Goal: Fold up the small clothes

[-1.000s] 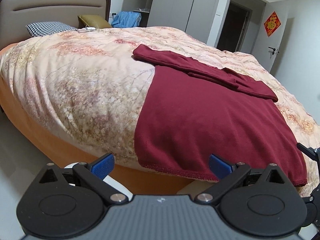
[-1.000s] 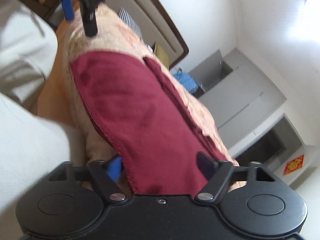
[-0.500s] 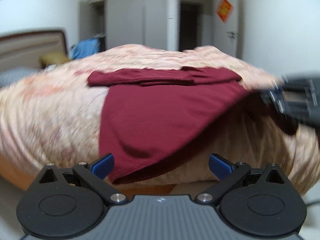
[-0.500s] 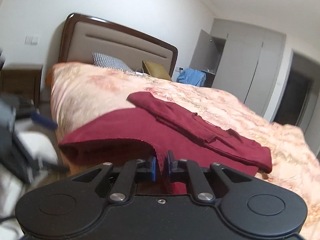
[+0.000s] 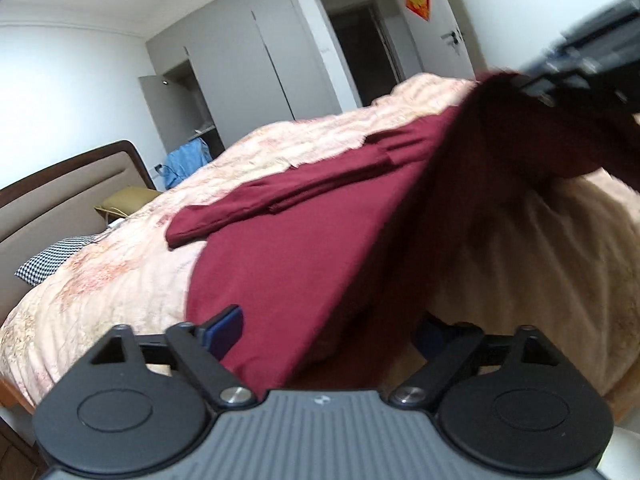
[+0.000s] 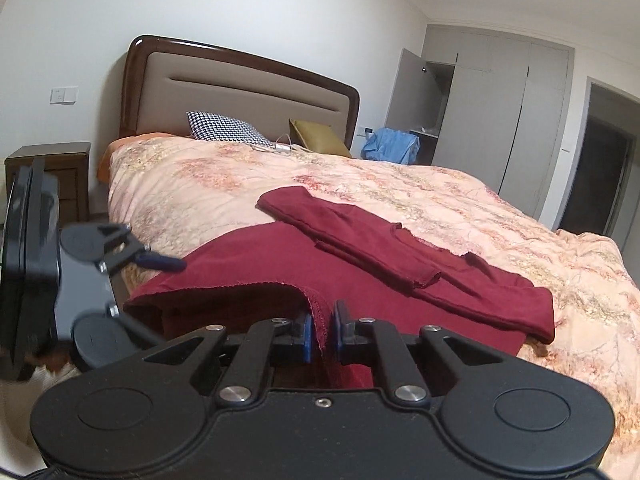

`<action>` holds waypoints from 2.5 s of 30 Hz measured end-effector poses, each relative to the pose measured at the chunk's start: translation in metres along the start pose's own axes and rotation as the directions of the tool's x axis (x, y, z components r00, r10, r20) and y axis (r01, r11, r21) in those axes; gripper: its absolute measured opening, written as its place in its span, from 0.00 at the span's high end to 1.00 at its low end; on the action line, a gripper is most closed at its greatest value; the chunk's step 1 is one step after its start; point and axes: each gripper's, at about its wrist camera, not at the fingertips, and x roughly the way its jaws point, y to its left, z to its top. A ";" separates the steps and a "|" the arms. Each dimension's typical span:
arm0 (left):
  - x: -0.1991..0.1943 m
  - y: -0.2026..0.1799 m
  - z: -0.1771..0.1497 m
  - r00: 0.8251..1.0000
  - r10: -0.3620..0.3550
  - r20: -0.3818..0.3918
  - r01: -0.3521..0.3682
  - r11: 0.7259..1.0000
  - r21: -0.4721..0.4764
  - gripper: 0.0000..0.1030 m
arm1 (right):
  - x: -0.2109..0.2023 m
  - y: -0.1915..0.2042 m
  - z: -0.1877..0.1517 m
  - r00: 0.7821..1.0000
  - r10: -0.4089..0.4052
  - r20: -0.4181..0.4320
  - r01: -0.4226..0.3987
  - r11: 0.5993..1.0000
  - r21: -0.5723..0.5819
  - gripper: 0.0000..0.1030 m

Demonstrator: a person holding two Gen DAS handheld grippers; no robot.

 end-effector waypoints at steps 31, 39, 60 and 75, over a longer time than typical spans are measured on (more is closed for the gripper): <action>-0.031 0.105 0.027 0.991 -0.013 0.131 0.019 0.999 -0.039 0.92 | 0.000 0.029 -0.044 0.995 -0.042 -0.086 0.045 0.998 0.034 0.32; -0.027 0.120 0.078 0.984 -0.016 0.178 0.038 0.992 -0.117 0.92 | 0.034 0.078 -0.030 0.978 -0.205 0.026 0.207 0.976 -0.065 0.03; -0.049 0.139 0.064 0.988 0.004 0.156 0.019 0.988 -0.152 0.92 | -0.010 0.066 -0.104 0.796 -0.600 0.081 0.605 0.780 -0.163 0.97; -0.095 0.148 0.042 0.980 0.045 0.196 -0.007 0.982 -0.188 0.94 | -0.075 0.055 -0.078 0.811 -0.543 0.220 0.559 0.829 -0.014 1.00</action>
